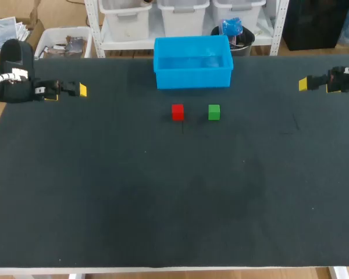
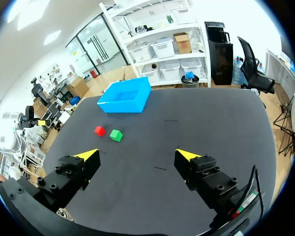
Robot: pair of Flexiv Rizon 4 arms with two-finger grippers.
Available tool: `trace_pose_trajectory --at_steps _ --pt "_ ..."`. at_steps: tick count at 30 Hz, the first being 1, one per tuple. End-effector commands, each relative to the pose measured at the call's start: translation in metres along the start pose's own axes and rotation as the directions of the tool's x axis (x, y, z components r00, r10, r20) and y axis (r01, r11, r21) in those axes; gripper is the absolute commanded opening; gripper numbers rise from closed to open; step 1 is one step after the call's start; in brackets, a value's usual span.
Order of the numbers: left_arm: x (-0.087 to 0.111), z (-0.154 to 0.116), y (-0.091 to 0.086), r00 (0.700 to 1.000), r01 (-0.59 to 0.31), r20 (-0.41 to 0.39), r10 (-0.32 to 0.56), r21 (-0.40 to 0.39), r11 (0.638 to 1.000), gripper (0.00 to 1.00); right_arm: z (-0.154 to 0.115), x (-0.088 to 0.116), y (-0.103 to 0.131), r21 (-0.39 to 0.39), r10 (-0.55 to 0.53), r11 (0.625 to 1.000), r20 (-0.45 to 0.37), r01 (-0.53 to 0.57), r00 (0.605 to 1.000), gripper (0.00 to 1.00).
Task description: Use the left arm to pick the red cube and place it into the blue plastic box first, then use the right arm to grasp the green cube and put it into the same blue plastic box after the first action is fully finished.
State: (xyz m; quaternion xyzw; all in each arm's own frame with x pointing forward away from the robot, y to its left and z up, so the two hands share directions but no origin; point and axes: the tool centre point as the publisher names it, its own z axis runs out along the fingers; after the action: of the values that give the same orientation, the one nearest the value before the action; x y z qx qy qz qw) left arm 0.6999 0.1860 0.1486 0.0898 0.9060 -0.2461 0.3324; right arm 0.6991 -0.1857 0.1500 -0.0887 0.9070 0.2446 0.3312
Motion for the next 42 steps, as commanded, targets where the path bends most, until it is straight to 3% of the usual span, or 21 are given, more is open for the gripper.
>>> trace_pose_trajectory --at_steps 1,10,23,42 --pt "-0.001 0.000 -0.001 1.000 0.002 -0.003 -0.002 -0.005 1.000 1.00 0.000 0.000 0.000 0.003 0.000 1.000 -0.001 0.000 1.000 1.00" --pt "-0.011 0.036 -0.021 0.995 0.013 -0.099 -0.020 -0.069 0.998 1.00 0.000 0.000 0.000 0.003 0.000 1.000 -0.001 0.000 1.000 1.00" --pt "-0.020 0.072 -0.054 0.984 0.008 -0.175 -0.024 -0.090 0.996 1.00 0.000 0.000 0.000 0.003 0.000 1.000 -0.001 0.000 1.000 1.00" --pt "-0.019 0.075 -0.058 0.982 -0.016 -0.191 -0.001 -0.090 0.996 1.00 0.000 0.000 0.000 0.003 0.000 1.000 -0.001 0.000 1.000 1.00"
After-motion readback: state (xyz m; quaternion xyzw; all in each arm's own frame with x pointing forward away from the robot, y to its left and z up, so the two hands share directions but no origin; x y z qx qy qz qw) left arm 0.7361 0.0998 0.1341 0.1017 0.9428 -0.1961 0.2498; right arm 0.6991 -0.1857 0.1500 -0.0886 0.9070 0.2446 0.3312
